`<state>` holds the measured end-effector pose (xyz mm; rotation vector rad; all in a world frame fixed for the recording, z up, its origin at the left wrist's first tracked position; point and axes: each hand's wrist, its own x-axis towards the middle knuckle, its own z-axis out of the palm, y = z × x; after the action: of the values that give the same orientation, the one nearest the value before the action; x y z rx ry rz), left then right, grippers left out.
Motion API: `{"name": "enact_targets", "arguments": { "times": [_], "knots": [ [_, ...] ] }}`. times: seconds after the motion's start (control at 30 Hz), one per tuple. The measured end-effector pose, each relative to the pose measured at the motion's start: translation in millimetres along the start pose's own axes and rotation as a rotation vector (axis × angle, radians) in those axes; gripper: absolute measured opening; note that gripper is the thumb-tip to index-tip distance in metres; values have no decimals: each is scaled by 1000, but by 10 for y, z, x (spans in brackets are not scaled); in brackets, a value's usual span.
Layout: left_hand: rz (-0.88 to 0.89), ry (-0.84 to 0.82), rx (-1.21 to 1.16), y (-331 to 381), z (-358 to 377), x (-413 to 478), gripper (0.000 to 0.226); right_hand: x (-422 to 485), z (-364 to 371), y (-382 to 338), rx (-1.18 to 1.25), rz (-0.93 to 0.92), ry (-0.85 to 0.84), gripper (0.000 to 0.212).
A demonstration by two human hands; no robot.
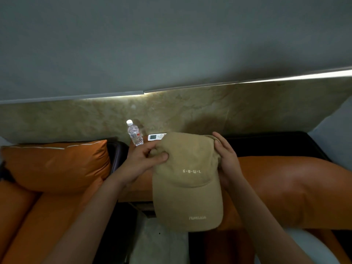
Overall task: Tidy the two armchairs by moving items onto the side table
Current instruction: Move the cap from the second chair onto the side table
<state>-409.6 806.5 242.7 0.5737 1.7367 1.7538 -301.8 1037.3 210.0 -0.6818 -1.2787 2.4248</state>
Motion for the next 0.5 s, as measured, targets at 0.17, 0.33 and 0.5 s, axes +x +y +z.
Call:
{"name": "enact_targets", "arguments": {
  "times": [0.17, 0.33, 0.5],
  "knots": [
    [96, 93, -16, -96, 137, -25, 18, -1, -20, -75, -360, -152, -52, 27],
    [42, 180, -261, -192, 201, -9, 29, 3, -101, -148, -903, -244, -391, 31],
    [35, 154, -318, -133, 192, 56, 26, 19, -146, -57, -818, -28, -646, 37]
  ]
}}
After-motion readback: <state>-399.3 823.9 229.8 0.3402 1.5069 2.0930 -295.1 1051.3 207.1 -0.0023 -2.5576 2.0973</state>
